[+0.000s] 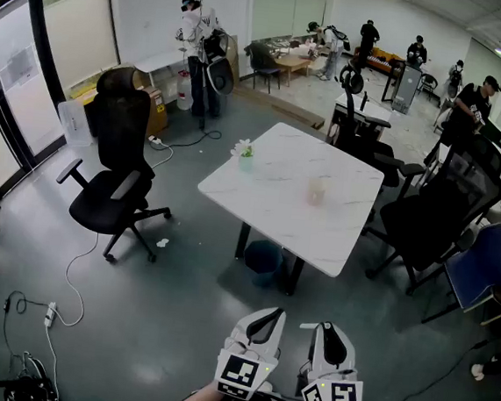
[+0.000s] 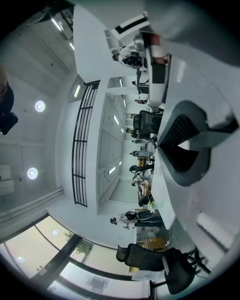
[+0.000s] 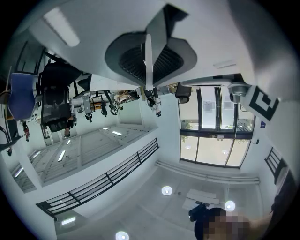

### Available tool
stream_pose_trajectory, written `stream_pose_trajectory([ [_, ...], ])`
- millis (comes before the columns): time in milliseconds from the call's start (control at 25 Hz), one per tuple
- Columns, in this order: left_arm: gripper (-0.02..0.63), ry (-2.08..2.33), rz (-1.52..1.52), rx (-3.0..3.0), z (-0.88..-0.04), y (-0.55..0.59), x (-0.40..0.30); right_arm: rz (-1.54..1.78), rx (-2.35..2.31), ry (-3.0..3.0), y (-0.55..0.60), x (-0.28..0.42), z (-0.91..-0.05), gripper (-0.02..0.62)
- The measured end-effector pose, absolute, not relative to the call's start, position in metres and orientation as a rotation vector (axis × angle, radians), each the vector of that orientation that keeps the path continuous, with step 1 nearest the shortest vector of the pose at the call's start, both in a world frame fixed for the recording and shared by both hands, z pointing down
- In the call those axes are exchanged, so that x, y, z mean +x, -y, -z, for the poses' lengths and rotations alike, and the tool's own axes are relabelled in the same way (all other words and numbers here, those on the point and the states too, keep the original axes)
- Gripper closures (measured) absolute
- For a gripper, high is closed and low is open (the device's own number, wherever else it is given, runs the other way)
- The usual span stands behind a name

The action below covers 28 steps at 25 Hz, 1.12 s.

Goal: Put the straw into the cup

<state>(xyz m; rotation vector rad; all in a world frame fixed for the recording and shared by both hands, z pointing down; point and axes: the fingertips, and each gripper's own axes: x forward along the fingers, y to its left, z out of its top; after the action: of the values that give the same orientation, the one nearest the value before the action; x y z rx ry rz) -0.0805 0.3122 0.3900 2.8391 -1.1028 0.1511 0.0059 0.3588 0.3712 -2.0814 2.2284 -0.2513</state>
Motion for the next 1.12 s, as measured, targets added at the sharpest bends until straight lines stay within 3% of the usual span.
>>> stream_pose_trajectory([
  [480,0.604,1.078,-0.15,2.83,-0.397,-0.329,-0.039,0.26,-2.053,-2.192,-0.371,0.04,-0.373,0.549],
  [1120,0.604,1.191,-0.208,2.731,-0.427,-0.284,-0.04,0.365,-2.005,-2.248,-0.325,0.058,-0.404,0.549],
])
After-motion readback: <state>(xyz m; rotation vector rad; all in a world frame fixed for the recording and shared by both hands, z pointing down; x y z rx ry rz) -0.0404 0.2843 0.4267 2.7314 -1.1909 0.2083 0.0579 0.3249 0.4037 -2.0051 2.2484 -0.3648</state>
